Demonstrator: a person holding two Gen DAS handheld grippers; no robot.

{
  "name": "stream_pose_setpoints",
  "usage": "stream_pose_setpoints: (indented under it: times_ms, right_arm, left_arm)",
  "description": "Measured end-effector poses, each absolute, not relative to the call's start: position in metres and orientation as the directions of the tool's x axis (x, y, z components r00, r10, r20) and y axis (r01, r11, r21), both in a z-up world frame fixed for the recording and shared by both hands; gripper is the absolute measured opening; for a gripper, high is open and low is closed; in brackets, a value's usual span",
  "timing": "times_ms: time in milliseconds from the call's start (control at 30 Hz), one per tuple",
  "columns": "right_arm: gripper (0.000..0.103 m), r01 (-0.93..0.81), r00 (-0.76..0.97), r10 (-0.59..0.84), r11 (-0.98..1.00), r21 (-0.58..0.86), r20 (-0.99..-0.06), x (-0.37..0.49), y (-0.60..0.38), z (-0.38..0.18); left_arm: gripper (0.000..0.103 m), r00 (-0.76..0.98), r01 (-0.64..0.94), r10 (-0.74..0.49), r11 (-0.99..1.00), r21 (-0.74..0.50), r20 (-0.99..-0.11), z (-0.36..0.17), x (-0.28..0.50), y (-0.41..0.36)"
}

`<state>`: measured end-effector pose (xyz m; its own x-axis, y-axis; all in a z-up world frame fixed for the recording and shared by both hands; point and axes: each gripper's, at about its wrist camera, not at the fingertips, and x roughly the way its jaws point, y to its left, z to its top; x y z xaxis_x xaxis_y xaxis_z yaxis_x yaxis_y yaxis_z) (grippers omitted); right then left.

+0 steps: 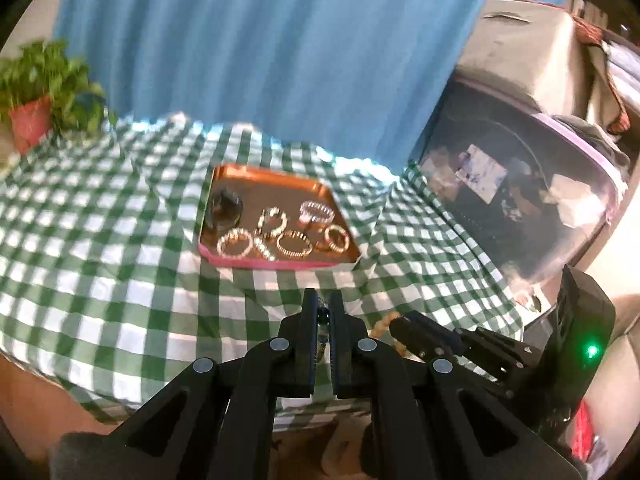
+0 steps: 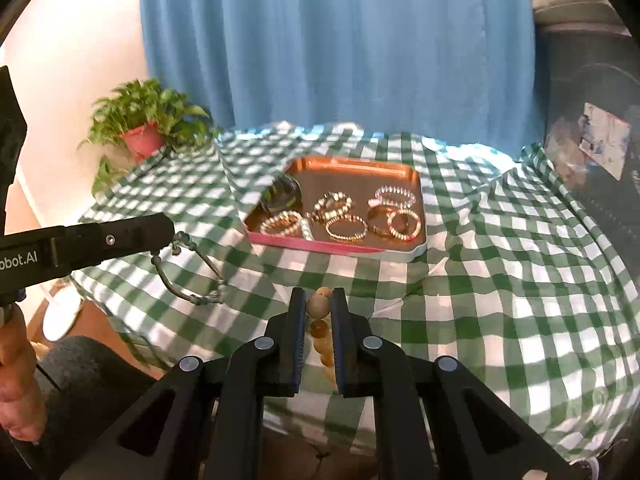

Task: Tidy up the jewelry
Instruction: 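Lift both bracelets and carry them over the copper tray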

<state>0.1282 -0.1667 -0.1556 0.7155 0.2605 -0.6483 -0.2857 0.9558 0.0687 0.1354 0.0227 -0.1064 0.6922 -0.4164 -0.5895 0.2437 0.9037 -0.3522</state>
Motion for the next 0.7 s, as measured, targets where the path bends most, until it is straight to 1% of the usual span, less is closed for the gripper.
stream_pose_setpoints:
  times_ms: [167,233,433,600,700]
  right_arm:
    - [0.01,-0.316,0.74,0.278,0.947,0.048,-0.612,0.098,-0.167,-0.132]
    - [0.01,-0.328,0.751,0.293,0.943,0.052,-0.592,0.089,-0.169,-0.119]
    - [0.01,-0.348,0.801,0.326,0.936,0.052,-0.502,0.07,-0.172,-0.076]
    - [0.01,-0.375,0.811,0.365,0.924,0.072,-0.457,0.067,-0.173,-0.055]
    - [0.01,-0.389,0.815,0.375,0.919,0.063,-0.442,0.065,-0.173,-0.048]
  left_arm:
    - [0.005,0.746,0.272,-0.364,0.931,-0.243,-0.558,-0.074,0.106,0.007]
    - [0.005,0.756,0.287,-0.363,0.932,-0.223,-0.544,-0.066,0.1,0.002]
    - [0.005,0.801,0.329,-0.354,0.934,-0.139,-0.483,-0.033,0.084,-0.015]
    - [0.005,0.829,0.326,-0.347,0.937,-0.126,-0.439,-0.017,0.081,-0.016]
    - [0.005,0.84,0.314,-0.328,0.944,-0.104,-0.433,-0.015,0.084,-0.016]
